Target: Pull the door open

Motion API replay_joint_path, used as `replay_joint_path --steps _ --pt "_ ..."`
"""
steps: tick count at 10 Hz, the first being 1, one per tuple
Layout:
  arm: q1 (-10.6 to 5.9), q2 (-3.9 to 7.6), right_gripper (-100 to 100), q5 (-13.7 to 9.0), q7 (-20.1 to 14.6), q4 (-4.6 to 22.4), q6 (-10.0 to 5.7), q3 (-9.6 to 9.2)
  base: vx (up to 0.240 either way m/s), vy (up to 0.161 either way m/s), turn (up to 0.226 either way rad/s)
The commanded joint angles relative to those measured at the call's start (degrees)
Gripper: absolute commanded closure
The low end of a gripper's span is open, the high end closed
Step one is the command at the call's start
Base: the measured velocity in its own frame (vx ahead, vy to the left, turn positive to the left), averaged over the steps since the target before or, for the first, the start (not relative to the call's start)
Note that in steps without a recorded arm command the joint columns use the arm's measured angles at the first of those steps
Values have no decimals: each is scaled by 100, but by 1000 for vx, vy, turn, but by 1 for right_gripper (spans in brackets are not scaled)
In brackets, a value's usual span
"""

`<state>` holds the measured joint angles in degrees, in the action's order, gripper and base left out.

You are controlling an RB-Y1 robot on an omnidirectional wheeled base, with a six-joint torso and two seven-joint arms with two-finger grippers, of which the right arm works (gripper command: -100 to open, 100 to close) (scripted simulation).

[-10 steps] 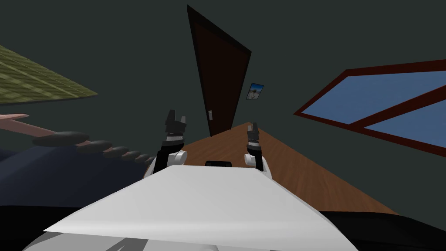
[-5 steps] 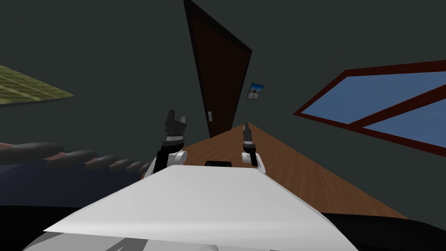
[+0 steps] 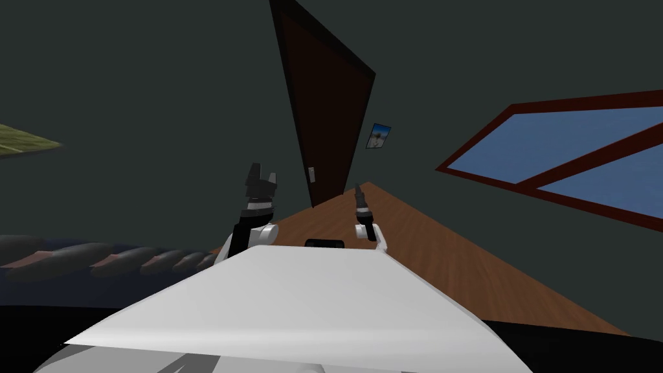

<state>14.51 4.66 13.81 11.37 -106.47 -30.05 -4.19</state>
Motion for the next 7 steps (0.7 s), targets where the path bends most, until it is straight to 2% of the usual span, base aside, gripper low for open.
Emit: replay_joint_path --steps 1,7 --pt "-125 4 -100 126 160 230 -12 -81 91 66 -54" --pt "-677 43 -100 590 728 1120 -18 -361 93 70 -52"
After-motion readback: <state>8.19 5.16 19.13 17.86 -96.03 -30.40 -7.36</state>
